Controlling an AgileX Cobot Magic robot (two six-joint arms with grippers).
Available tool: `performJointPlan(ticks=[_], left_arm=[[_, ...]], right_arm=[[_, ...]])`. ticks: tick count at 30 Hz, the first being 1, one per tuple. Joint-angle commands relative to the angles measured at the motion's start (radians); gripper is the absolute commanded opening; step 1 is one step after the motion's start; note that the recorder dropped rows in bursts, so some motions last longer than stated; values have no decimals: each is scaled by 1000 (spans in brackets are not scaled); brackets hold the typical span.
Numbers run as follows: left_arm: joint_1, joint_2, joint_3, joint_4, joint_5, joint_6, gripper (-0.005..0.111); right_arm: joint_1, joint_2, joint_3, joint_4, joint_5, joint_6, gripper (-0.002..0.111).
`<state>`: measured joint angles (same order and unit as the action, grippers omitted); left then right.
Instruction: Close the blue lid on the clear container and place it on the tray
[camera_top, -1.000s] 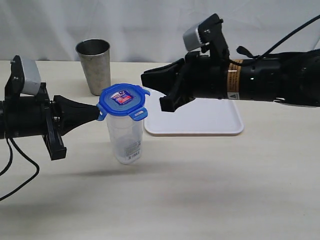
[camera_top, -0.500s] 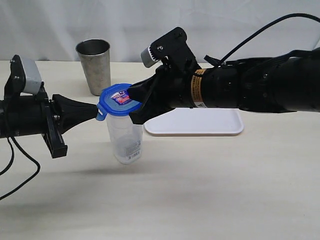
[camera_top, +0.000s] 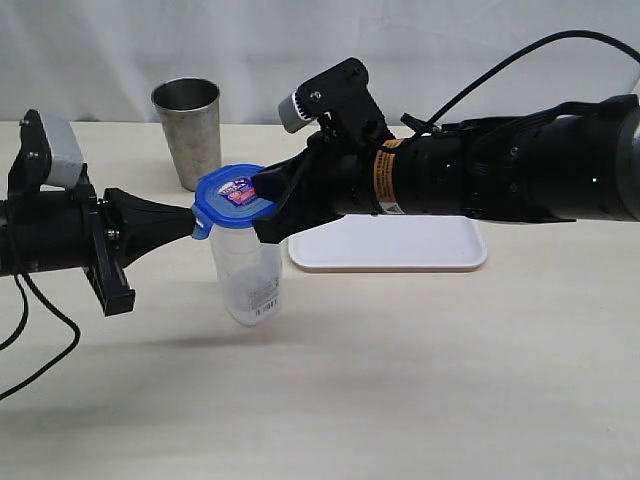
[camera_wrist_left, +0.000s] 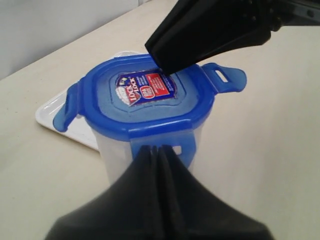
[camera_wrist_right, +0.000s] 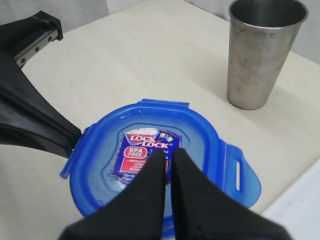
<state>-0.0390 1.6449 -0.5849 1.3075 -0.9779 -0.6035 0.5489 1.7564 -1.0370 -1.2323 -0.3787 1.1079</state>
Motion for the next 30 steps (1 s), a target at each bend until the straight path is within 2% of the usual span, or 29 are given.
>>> performJointPlan(ticks=[1, 22, 25, 27, 30], left_arm=[[-9, -7, 2, -46, 0, 0, 0], [-9, 36, 2, -72, -3, -21, 1], [3, 34, 2, -68, 43, -14, 11], [30, 31, 2, -63, 69, -17, 24], [88, 29, 2, -23, 22, -56, 45]], right_arm=[[1, 14, 4, -17, 17, 3, 4], [1, 14, 4, -33, 17, 6, 4], [1, 14, 4, -40, 17, 6, 4], [1, 14, 4, -40, 17, 6, 4], [1, 14, 4, -40, 17, 6, 4]])
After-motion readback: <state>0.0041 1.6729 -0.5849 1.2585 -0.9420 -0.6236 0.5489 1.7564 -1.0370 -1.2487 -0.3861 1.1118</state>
